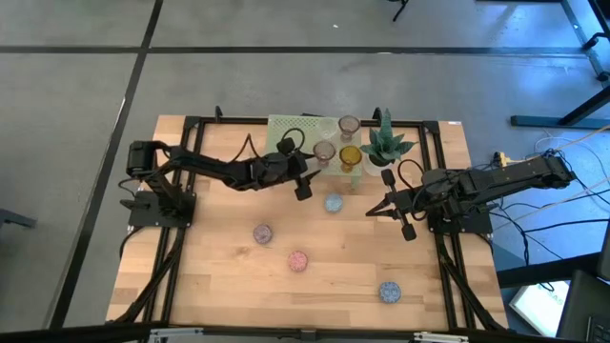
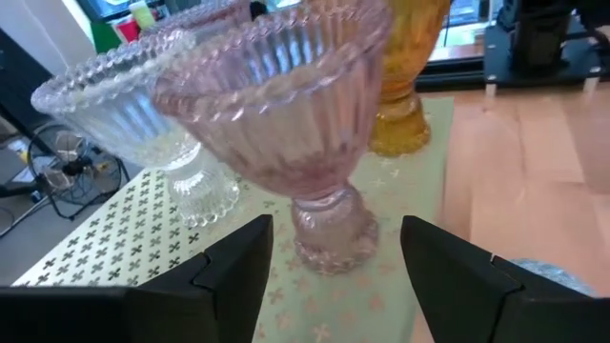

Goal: Pick & Place candle stick holders
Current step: Align the purple glass candle holder with the transparent glass candle holder on the shelf

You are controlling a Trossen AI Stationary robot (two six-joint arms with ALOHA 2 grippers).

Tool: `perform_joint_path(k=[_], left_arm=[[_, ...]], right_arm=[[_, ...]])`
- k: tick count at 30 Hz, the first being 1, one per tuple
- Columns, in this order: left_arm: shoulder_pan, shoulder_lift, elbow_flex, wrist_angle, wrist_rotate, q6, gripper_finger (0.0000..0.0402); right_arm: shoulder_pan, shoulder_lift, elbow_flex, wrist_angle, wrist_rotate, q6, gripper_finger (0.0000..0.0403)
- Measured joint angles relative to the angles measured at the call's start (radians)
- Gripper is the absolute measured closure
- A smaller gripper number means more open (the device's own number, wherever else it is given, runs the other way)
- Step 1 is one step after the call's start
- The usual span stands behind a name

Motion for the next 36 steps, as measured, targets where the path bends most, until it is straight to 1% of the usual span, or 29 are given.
perform_joint_path(k=[3, 6, 9, 16, 21, 27, 31, 34, 36], left_arm=[[-0.013, 0.000, 0.000, -0.008, -0.019, 0.000, 0.0188], [-0.026, 0.000, 0.000, -0.040, -0.061, 0.000, 0.0214], [-0.036, 0.000, 0.000, -0.048, -0.083, -0.009, 0.0248], [-0.043, 0.000, 0.000, -0.046, -0.086, -0.040, 0.0335], [-0.028, 0.000, 0.000, -0.046, -0.084, -0.068, 0.0393], [0.010, 0.000, 0.000, -0.046, 0.004, -0.123, 0.0400], [0.027, 0.000, 0.000, -0.046, 0.017, -0.131, 0.0399], [0.035, 0.003, 0.000, -0.045, 0.067, -0.134, 0.0400], [0.039, 0.014, 0.000, -0.038, 0.082, -0.136, 0.0399]], right_arm=[[0.000, 0.000, 0.000, 0.000, 0.000, 0.000, 0.0395], [0.000, 0.000, 0.000, 0.000, 0.000, 0.000, 0.0395], [0.000, 0.000, 0.000, 0.000, 0.000, 0.000, 0.0395], [0.000, 0.000, 0.000, 0.000, 0.000, 0.000, 0.0395], [0.000, 0.000, 0.000, 0.000, 0.000, 0.000, 0.0395], [0.000, 0.000, 0.000, 0.001, 0.000, 0.000, 0.0395], [0.000, 0.000, 0.000, 0.001, 0.000, 0.000, 0.0395], [0.000, 0.000, 0.000, 0.002, 0.000, 0.000, 0.0395], [0.000, 0.000, 0.000, 0.002, 0.000, 0.000, 0.0395]])
